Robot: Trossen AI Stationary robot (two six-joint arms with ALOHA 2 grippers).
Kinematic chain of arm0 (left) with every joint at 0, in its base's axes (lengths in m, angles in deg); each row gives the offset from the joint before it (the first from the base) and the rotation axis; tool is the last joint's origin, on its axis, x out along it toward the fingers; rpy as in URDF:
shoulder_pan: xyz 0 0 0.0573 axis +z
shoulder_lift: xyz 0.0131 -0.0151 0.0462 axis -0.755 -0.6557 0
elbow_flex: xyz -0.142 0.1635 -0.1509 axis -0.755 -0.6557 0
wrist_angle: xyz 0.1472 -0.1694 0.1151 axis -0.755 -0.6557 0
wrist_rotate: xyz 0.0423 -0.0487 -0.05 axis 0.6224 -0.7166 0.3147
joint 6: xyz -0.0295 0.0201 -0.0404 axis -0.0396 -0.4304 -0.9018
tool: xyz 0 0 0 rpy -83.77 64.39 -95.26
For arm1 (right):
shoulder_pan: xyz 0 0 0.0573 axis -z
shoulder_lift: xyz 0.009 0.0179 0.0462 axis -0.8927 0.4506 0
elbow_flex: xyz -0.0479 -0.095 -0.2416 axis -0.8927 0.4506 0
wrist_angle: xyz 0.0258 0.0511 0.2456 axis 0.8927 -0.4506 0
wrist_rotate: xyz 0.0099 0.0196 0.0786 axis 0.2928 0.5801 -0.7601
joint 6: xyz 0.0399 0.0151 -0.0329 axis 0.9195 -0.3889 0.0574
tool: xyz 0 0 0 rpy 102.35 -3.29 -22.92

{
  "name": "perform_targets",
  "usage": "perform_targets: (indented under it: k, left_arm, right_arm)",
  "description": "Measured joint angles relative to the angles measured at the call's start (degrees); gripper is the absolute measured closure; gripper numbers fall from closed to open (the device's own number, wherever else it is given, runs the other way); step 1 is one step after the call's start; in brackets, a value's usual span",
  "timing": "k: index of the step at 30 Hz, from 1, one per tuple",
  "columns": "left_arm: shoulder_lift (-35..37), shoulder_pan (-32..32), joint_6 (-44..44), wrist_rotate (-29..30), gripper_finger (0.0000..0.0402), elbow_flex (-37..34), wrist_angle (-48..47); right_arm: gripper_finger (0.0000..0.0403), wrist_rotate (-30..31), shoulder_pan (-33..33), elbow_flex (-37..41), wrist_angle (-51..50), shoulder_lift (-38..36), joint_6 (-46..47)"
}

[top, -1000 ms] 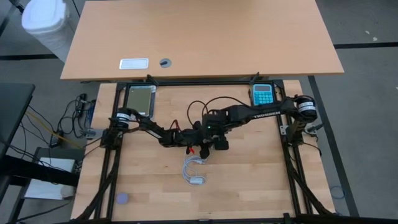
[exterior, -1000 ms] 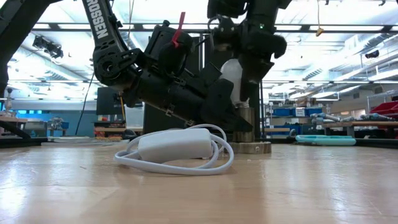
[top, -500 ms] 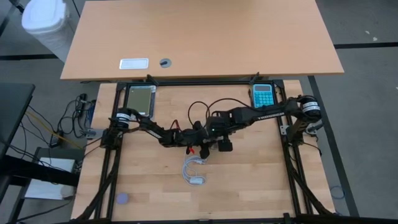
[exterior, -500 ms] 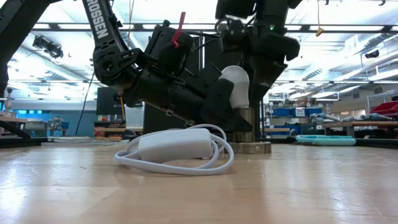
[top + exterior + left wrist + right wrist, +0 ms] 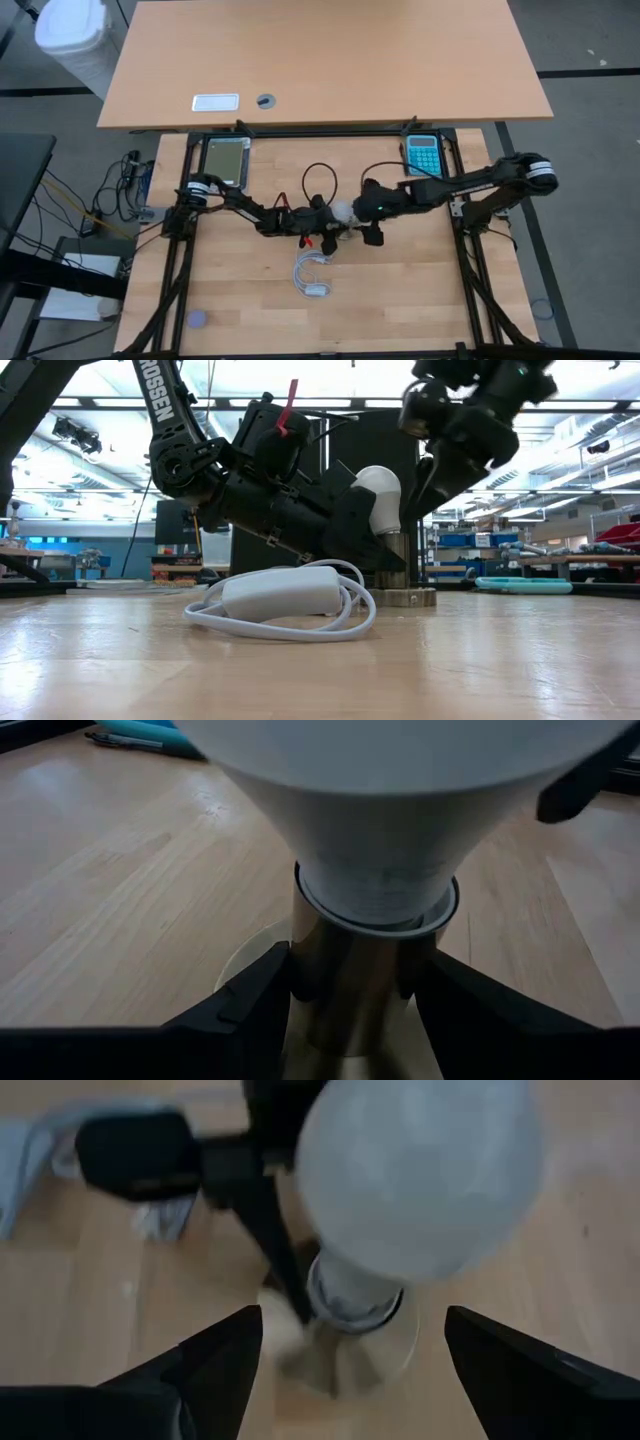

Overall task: Screw lightbulb
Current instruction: Insert the white lightbulb into the silver lamp

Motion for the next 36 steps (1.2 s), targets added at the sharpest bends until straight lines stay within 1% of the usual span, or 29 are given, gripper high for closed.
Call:
perform_targets:
  k: [2, 4, 9, 13, 16, 21, 25, 31, 36]
  left_arm:
    - [0.0, 0.0, 0.0, 0.0, 0.0198, 0.0, 0.0]
    - [0.0, 0.0, 0.1, -0.1, 0.0198, 0.0, 0.0]
    - [0.0, 0.0, 1.2, -1.4, 0.0198, 0.0, 0.1]
    - [0.0, 0.0, 1.6, -3.8, 0.0198, 0.0, 0.2]
    - [0.0, 0.0, 2.8, -4.8, 0.0198, 0.0, 0.3]
    - [0.0, 0.0, 3.9, -6.1, 0.0198, -0.1, 1.2]
    - [0.0, 0.1, 4.0, -6.7, 0.0198, -0.1, 1.0]
    - [0.0, 0.1, 3.6, -6.6, 0.0198, -0.1, 1.1]
    - [0.0, 0.1, 3.1, -6.6, 0.0198, 0.0, 1.0]
  right_arm:
    - [0.0090, -1.6, 0.9, 3.3, 6.1, -1.2, -0.3]
    - [0.0090, -4.9, 2.4, 5.9, 11.6, -1.9, -0.7]
    - [0.0092, -18.2, 7.6, 11.2, 21.5, -1.6, -2.1]
    - [0.0095, -23.7, 9.9, 14.7, 30.5, -1.0, -4.4]
    - [0.0095, -26.9, 11.3, 15.8, 33.5, -0.3, -5.4]
    - [0.0096, -30.7, 12.3, 16.3, 37.5, 3.1, -5.6]
    - [0.0096, -33.5, 12.3, 16.4, 43.4, 7.1, -5.4]
    - [0.0096, -34.3, 12.8, 16.7, 47.8, 9.3, -5.1]
    - [0.0100, -33.5, 13.0, 17.7, 52.6, 10.3, -3.9]
